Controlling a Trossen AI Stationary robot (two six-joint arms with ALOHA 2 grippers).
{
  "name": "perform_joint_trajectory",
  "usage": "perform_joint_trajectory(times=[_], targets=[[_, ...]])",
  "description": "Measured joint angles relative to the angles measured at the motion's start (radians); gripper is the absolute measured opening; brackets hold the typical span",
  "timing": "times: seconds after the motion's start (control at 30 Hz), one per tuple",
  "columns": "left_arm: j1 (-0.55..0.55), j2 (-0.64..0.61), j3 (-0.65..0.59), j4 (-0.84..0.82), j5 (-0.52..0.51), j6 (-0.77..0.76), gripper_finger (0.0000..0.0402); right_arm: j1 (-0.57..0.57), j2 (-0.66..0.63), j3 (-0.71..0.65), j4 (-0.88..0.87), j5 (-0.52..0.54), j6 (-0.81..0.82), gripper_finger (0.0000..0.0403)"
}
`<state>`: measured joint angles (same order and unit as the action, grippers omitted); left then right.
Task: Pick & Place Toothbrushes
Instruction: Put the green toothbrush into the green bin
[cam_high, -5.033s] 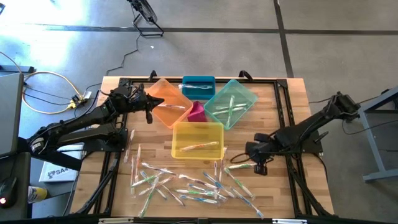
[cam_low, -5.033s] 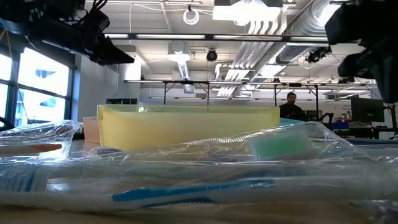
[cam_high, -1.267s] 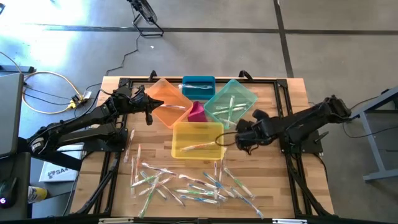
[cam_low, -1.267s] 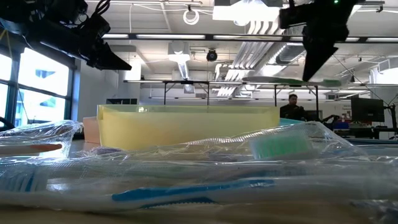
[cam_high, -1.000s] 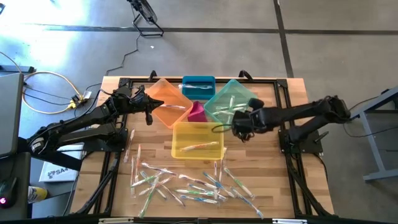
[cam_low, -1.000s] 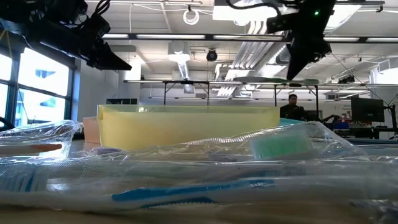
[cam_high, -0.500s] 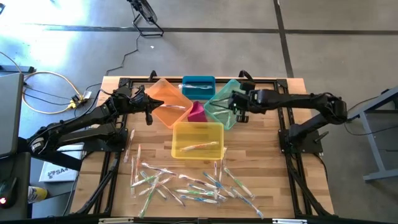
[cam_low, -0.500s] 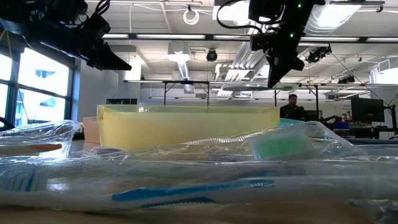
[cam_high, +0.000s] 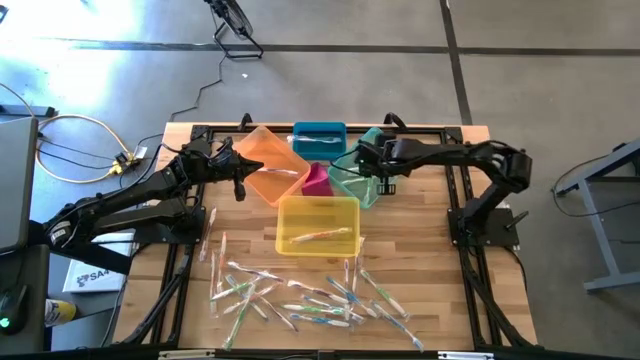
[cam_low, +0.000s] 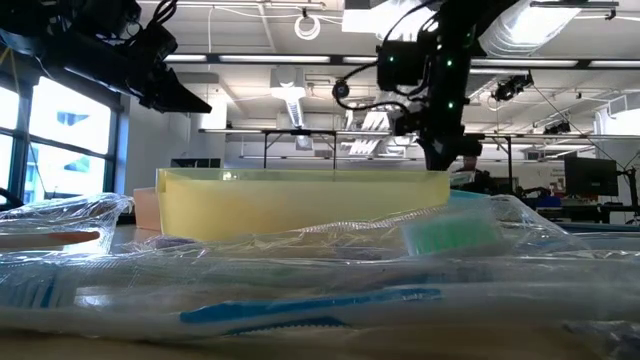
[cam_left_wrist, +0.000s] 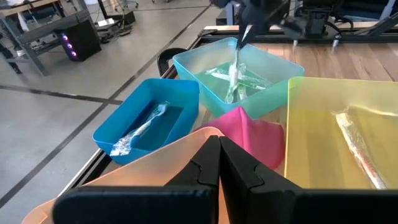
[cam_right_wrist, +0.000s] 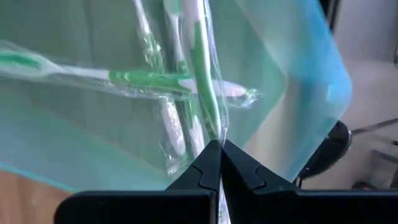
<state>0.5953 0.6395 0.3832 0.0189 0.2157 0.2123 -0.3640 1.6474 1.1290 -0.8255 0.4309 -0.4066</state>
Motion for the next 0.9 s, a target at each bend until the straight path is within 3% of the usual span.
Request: perform_joint_trajectory(times=[0.37,0.73,0.9], targets=[[0.000,0.000,0.000,0.000,0.000,0.001,0.0000,-0.050,0.115,0.000,0.054,-0.044,-0.046,0.0003],[0.000,0.000,0.000,0.000,0.000,0.002,0.0000,-0.051,0.122,0.000,0.056,-0.042,-0.045,0.0004],[0.000,0.000,0.000,0.000,0.000,0.003,0.0000,-0.050,0.122,0.000,0.056,-0.039,-0.044,0.0029]])
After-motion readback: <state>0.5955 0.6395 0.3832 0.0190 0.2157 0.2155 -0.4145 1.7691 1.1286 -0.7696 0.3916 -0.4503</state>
